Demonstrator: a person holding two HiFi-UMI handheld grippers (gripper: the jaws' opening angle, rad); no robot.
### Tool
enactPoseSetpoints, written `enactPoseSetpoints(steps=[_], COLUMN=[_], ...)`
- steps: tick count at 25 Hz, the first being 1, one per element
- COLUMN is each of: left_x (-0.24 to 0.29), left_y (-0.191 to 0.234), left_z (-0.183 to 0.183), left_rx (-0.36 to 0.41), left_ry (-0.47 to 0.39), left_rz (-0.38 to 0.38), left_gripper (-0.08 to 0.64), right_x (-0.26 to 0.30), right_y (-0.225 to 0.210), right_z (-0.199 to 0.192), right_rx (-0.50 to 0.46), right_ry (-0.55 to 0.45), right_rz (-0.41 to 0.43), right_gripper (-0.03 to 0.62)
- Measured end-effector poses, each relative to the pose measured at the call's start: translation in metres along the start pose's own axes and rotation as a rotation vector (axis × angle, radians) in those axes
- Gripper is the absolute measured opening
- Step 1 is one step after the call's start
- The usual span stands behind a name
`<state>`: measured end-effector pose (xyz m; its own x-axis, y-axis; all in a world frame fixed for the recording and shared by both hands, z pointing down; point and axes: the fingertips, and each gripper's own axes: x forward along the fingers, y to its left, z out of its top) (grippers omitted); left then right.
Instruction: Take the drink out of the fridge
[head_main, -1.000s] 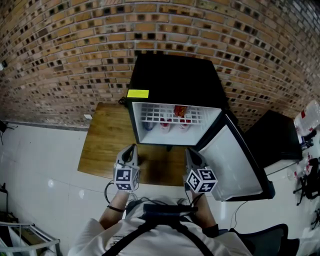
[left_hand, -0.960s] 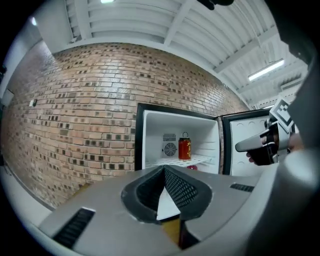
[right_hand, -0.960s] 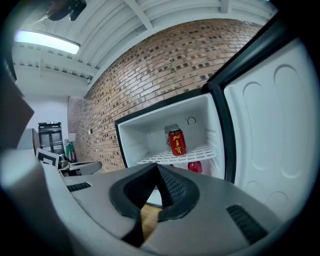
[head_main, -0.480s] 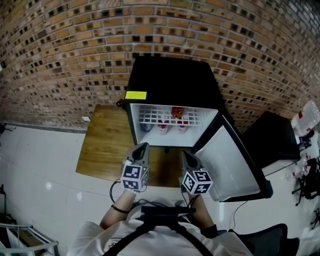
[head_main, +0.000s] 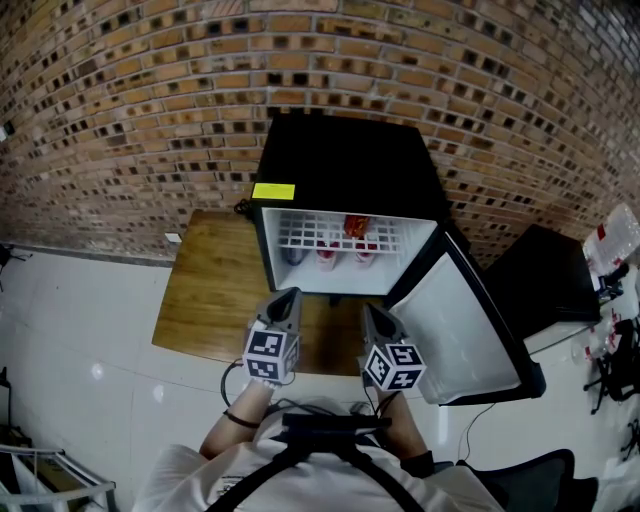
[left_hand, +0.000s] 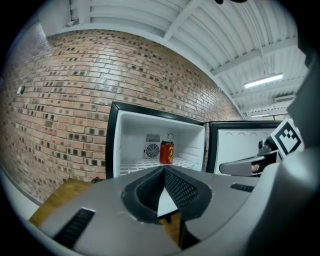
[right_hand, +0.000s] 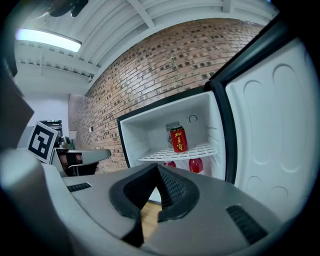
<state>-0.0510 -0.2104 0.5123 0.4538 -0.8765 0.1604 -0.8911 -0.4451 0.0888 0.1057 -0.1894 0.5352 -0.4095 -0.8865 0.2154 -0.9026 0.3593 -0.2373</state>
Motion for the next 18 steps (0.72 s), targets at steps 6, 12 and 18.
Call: enactPoseSetpoints(steps=[6, 12, 18], left_x=[0.0004, 0.0013, -0.0005], left_y=[-0.0024, -0.0029, -0.0020], left_z=[-0.0015, -0.0020, -0.0024], left_rx=[-0.003, -0.003, -0.006], left_ry=[0.006, 0.010, 0.010], left_rz=[-0.005, -0.006, 0.000], left_gripper=[0.002, 0.002, 0.002], right_x=[-0.0019, -0.0018, -0.0015], right_y=[0.0001, 0.0010, 0.0015], right_z=[0.0009, 0.0017, 0.0012], right_rx=[-0.018, -0.031, -0.030], right_ry=[0.000, 0.003, 0.002], right_rz=[-0.003, 0.001, 0.003], right_gripper=[0.014, 0.014, 0.014])
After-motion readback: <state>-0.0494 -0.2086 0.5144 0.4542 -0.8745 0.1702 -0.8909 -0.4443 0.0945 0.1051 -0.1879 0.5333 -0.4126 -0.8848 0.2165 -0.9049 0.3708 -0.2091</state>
